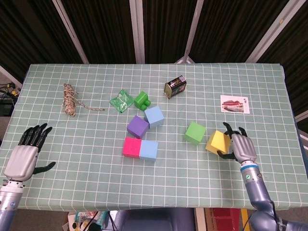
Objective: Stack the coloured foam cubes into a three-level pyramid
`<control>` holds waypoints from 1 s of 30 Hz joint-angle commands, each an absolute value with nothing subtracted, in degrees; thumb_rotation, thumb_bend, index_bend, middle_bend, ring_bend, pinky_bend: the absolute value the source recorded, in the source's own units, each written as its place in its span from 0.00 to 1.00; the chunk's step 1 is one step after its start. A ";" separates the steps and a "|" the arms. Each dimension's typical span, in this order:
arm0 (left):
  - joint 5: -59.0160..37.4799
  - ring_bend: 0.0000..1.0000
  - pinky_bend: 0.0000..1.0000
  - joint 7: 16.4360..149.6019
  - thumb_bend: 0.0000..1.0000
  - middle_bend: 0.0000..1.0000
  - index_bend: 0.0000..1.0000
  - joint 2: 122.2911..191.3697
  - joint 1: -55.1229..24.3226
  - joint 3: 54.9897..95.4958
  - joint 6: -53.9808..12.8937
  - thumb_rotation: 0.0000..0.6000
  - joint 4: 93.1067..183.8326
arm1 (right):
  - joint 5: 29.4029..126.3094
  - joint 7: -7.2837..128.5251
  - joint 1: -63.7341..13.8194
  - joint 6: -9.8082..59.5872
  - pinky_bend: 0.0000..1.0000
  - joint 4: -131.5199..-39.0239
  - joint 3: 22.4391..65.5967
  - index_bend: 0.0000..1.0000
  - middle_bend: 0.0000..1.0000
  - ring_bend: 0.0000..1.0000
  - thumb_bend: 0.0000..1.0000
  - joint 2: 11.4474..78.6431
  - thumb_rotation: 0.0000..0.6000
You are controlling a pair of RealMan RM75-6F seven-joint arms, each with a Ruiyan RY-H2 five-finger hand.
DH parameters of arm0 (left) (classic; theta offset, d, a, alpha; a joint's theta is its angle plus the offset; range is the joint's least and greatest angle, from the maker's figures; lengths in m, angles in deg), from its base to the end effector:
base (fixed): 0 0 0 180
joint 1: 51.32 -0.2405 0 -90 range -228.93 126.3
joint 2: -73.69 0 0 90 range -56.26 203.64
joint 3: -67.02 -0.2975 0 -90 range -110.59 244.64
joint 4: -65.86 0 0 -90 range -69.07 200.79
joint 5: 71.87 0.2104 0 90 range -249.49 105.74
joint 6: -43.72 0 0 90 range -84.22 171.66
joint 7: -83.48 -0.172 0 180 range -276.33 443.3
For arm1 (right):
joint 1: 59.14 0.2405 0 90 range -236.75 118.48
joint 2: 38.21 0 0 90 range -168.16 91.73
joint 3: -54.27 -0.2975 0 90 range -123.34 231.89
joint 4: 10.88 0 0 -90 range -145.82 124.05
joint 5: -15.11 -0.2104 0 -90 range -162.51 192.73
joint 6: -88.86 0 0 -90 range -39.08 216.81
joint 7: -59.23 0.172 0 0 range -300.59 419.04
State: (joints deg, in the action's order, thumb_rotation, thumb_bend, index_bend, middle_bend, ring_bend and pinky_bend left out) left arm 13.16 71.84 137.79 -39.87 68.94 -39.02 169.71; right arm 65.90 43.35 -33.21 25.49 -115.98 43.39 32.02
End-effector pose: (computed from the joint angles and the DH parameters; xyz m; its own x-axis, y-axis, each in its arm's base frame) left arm -0.2862 0.2391 0.1518 0.4043 0.0279 0.9142 0.9088 -0.1248 -0.3981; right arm -0.2753 -0.3275 0.0888 0.1839 -0.2933 0.9382 -0.9713 0.0925 0.2193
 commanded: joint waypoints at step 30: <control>11.06 0.00 0.00 71.67 0.13 0.00 0.00 136.01 -39.86 69.79 -36.97 1.00 171.51 | 74.95 36.17 -30.92 27.20 0.00 -119.88 47.80 0.00 0.35 0.25 0.26 38.84 1.00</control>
